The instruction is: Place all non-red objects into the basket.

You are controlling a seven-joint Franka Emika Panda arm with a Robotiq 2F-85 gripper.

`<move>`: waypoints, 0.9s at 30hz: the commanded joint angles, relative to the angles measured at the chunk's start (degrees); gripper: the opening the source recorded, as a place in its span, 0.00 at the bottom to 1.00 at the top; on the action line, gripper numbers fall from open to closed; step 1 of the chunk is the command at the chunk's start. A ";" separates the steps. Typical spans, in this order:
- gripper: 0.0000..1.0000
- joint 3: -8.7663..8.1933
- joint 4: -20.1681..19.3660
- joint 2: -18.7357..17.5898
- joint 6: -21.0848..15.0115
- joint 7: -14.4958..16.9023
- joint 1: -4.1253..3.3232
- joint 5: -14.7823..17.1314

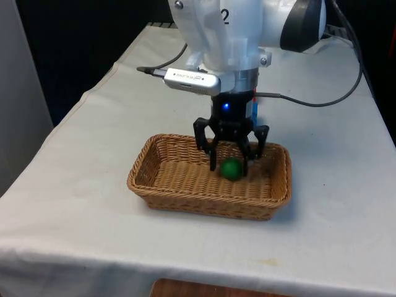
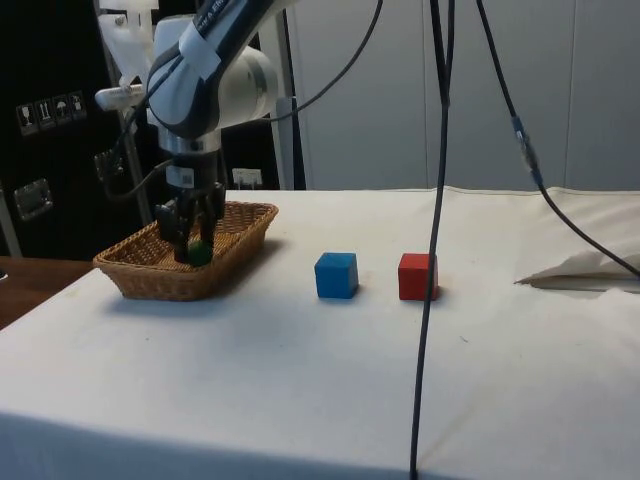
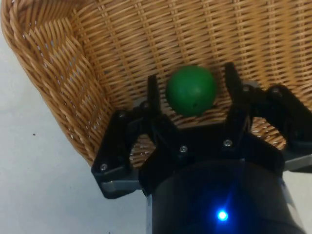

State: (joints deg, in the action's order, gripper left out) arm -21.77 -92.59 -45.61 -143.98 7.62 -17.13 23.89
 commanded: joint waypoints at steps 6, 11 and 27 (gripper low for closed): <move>0.88 0.00 0.23 -0.06 0.46 0.00 0.11 0.00; 1.00 -0.06 0.29 -0.06 0.46 0.00 0.11 0.00; 1.00 -1.66 -0.46 4.98 4.93 0.17 -0.69 -1.55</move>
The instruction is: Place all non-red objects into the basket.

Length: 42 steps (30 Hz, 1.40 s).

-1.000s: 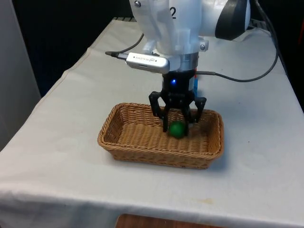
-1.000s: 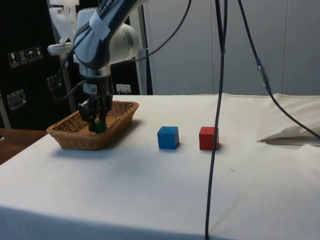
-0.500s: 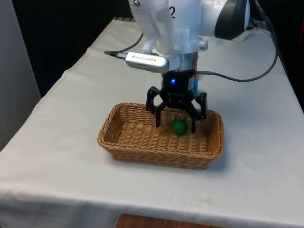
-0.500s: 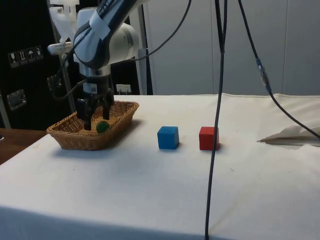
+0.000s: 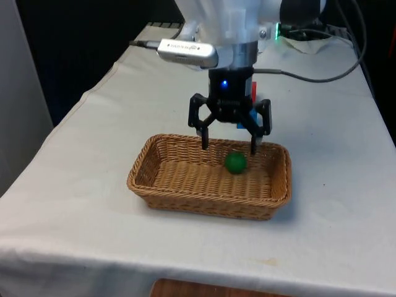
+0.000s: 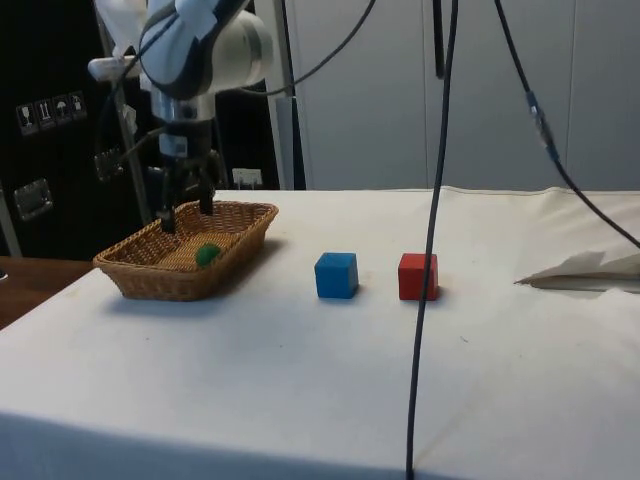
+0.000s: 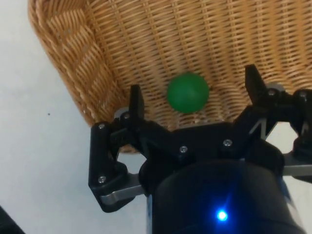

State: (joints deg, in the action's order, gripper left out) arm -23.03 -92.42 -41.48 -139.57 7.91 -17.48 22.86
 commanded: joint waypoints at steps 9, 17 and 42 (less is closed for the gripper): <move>1.00 -0.17 -2.58 4.30 2.35 0.23 -0.40 -1.72; 1.00 -0.40 -10.83 12.20 2.06 -0.23 -2.01 -4.70; 1.00 1.78 -25.95 22.29 -2.12 0.40 -3.15 -5.10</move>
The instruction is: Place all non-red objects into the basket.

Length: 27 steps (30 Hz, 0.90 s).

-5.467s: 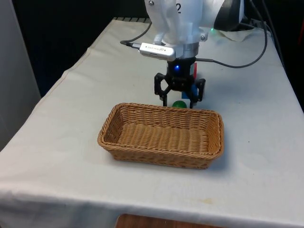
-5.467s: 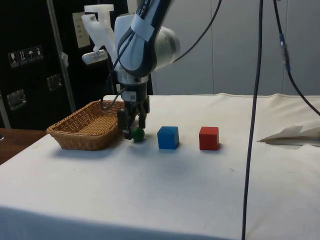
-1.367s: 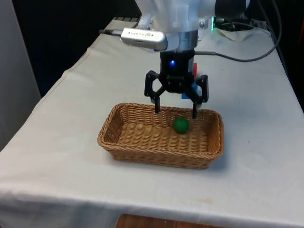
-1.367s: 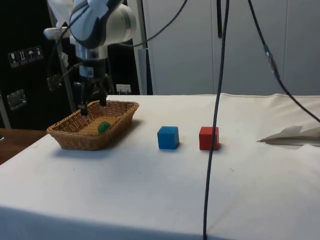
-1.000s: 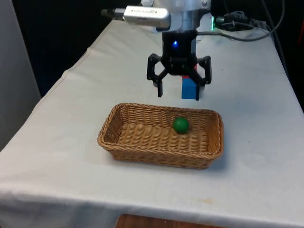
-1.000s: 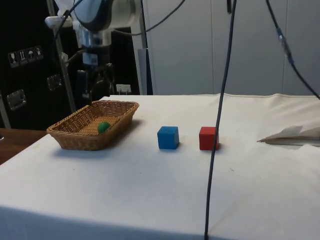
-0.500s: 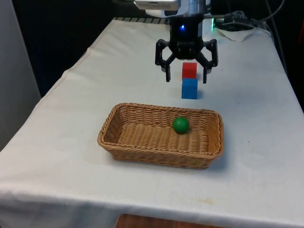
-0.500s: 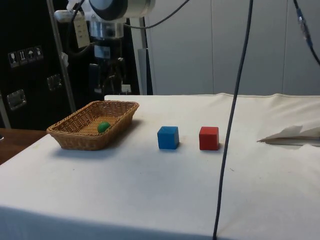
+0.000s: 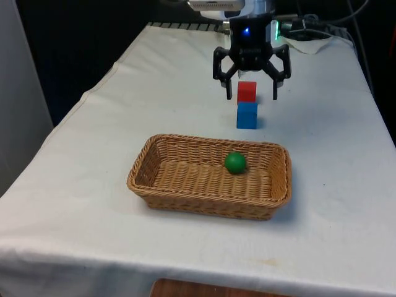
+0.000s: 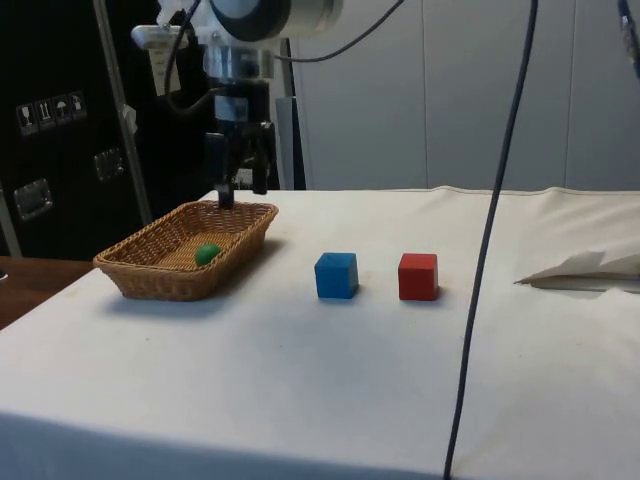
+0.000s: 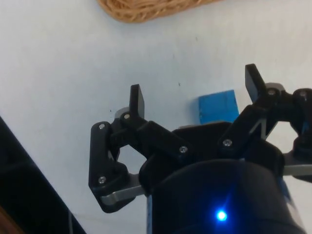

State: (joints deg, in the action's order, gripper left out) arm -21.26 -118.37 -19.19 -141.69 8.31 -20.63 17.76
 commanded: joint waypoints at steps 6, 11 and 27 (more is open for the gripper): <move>1.00 -0.06 -5.44 4.35 -1.09 0.29 -0.40 -1.03; 1.00 0.06 -7.45 6.13 -1.09 0.57 -0.29 -1.66; 1.00 0.63 -13.81 9.28 -3.21 0.97 -0.34 -5.67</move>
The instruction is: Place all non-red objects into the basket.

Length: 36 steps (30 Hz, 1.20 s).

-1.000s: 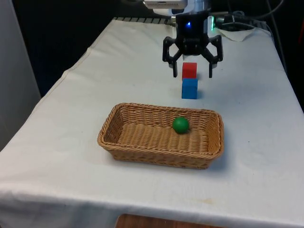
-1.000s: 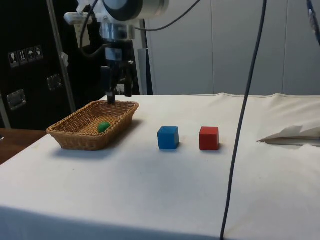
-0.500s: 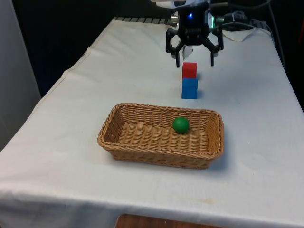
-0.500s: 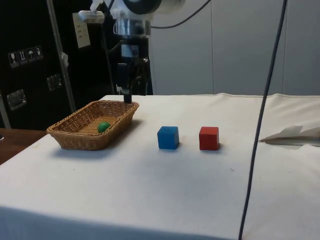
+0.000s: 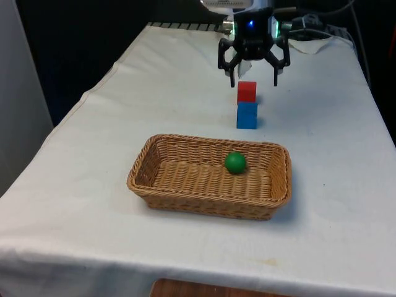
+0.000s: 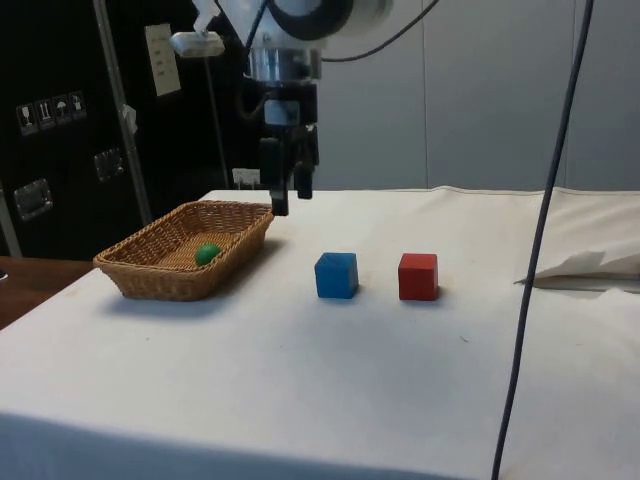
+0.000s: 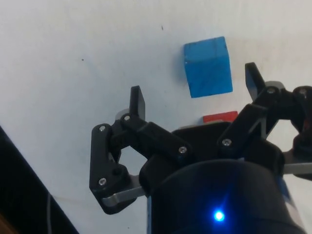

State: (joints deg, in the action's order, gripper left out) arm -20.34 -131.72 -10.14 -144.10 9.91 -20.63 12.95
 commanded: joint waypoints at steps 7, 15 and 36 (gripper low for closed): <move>1.00 0.86 -3.15 0.34 -2.58 0.00 0.00 -0.97; 1.00 0.86 -5.61 0.40 -5.10 2.01 0.17 -1.60; 1.00 0.34 -7.28 -1.38 -6.25 5.50 0.80 0.63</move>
State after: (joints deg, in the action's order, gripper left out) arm -20.34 -138.71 -11.46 -149.66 15.07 -20.00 12.55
